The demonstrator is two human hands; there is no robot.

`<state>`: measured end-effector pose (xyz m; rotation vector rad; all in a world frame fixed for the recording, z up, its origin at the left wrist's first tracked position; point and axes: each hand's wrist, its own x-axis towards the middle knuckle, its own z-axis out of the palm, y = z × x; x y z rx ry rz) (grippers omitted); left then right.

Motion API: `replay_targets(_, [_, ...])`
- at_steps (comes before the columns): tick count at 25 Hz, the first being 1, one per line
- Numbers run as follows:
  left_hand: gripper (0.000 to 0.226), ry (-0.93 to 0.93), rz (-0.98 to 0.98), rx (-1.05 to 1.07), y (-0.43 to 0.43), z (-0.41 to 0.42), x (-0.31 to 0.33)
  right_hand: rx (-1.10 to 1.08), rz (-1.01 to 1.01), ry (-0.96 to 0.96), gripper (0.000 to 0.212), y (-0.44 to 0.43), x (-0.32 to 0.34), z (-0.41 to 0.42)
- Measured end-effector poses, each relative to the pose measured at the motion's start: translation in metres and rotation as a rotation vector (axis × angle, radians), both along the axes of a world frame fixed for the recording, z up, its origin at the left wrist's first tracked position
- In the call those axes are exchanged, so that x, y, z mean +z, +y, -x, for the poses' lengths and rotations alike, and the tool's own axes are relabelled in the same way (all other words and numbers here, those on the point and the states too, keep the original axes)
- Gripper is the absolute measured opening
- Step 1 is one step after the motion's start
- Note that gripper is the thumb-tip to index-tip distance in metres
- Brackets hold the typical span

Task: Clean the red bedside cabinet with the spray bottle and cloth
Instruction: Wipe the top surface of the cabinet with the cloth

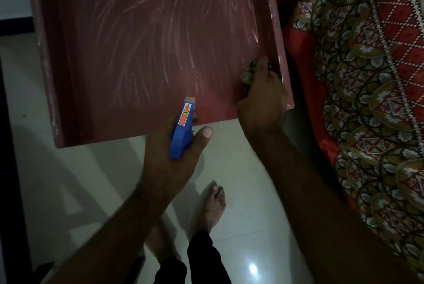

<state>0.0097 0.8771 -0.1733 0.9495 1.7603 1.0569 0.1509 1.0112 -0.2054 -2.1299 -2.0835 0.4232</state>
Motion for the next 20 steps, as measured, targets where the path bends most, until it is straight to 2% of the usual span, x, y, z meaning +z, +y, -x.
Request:
replay_targets(3, [0.044,-0.001,-0.007,0.007,0.003,-0.001,0.003,0.017,0.003,0.008,0.082,0.010,-0.003,0.004])
replay_targets(7, [0.046,-0.015,-0.031,0.012,0.005,-0.005,0.007,0.115,0.049,0.063,0.091,-0.035,0.001,-0.014])
replay_targets(10, [0.047,-0.008,-0.035,0.003,0.004,-0.003,0.008,0.147,0.049,0.090,0.087,-0.027,-0.001,-0.016])
replay_targets(14, [0.039,-0.002,-0.032,0.021,-0.001,0.001,0.005,0.104,0.010,0.117,0.076,0.010,-0.007,-0.003])
replay_targets(18, [0.046,-0.022,-0.068,-0.018,-0.006,0.006,0.005,0.146,-0.082,0.146,0.069,-0.046,-0.006,-0.008])
replay_targets(20, [0.047,-0.012,-0.054,-0.037,-0.009,0.010,0.006,0.159,-0.074,0.210,0.069,-0.046,-0.008,-0.010])
